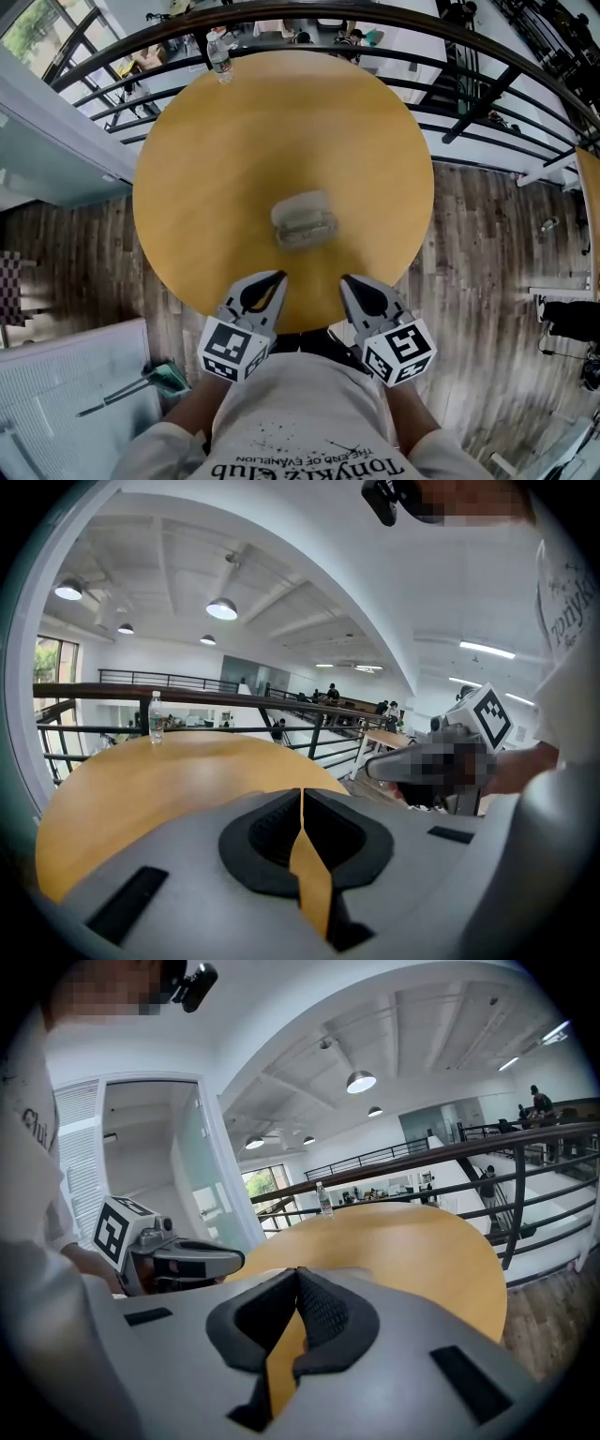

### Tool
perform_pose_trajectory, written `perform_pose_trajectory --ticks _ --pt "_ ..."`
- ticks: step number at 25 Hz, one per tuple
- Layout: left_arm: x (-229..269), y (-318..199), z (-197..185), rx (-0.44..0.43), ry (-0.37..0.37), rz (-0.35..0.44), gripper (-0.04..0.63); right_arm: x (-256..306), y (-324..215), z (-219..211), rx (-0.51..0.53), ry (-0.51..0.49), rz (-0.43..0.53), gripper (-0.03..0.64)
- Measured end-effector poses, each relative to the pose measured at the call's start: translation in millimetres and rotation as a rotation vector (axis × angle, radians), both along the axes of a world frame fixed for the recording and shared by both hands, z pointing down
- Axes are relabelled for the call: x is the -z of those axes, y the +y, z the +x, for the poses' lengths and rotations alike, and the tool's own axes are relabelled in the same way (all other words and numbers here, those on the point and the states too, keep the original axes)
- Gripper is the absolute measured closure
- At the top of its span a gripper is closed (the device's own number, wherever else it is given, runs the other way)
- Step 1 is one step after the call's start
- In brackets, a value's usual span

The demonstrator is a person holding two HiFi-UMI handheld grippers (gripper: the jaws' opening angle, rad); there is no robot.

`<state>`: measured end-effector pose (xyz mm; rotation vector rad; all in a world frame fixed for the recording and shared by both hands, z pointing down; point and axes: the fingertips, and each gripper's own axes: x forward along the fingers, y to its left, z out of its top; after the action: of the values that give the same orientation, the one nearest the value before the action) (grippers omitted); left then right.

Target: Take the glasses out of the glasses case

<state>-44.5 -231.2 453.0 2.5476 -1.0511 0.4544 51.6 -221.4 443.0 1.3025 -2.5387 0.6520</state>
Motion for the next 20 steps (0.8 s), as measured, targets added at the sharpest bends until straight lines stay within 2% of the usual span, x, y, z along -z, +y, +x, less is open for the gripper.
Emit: perform_pose_trajectory --ticks 10,14,20 --pt "-43.4 -39.8 2.5 -0.081 -0.065 -0.051 0.566 -38.5 -30.0 -0.8 -0.006 0.014 -0.052 0.592" --pt "-65.9 -59.6 1.4 -0.116 -0.123 -0.046 0.566 -46.8 -39.7 -5.6 0.009 0.002 -0.06 0.592" --pt "-105.8 -78.4 2.5 -0.262 -0.199 -0.094 0.565 -62.4 -45.7 -11.3 0.027 -0.001 -0.113 0.592"
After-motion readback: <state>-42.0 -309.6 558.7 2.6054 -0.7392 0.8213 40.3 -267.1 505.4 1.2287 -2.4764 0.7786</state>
